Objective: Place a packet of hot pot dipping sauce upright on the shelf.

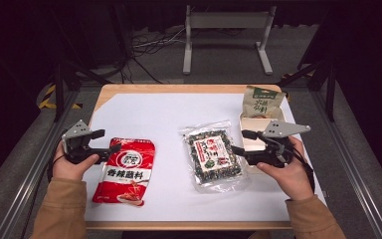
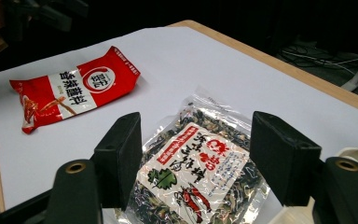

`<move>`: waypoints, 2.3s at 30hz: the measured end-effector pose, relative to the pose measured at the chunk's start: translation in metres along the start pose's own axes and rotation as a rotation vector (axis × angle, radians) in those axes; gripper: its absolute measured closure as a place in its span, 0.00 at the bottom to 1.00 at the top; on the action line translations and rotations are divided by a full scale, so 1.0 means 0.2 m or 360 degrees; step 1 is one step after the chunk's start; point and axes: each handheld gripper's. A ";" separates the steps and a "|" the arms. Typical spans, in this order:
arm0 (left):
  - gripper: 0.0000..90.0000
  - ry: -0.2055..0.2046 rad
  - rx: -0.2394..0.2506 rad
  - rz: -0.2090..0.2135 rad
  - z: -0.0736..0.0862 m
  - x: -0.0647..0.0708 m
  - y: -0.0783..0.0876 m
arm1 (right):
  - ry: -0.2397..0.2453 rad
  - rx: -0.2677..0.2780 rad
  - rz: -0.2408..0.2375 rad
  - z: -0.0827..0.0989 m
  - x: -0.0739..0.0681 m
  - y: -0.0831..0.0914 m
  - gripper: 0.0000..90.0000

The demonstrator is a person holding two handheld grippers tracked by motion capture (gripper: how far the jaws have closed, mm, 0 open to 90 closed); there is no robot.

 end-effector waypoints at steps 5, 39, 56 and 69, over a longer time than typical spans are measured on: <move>0.21 0.0023 -0.0031 0.0023 0.02 -0.08 -0.04 | 0.0036 -0.0019 -0.0031 0.01 -0.03 -0.04 0.39; 0.33 0.0259 -0.0210 0.0175 0.20 -0.31 -0.34 | 0.0062 -0.0057 -0.0070 0.05 -0.07 -0.12 0.39; 0.36 0.0241 -0.0292 0.0251 0.20 -0.27 -0.35 | 0.0041 -0.0065 -0.0065 0.07 -0.07 -0.13 0.37; 0.69 0.0061 -0.0329 0.0102 0.18 -0.24 -0.31 | 0.0027 -0.0066 -0.0052 0.08 -0.05 -0.14 0.41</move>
Point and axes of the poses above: each handheld gripper's, and its own axes: y roughly backward along the jaws, z roughly out of its underside, x roughly to its right, and after that the axes turned 3 degrees about y, right-handed
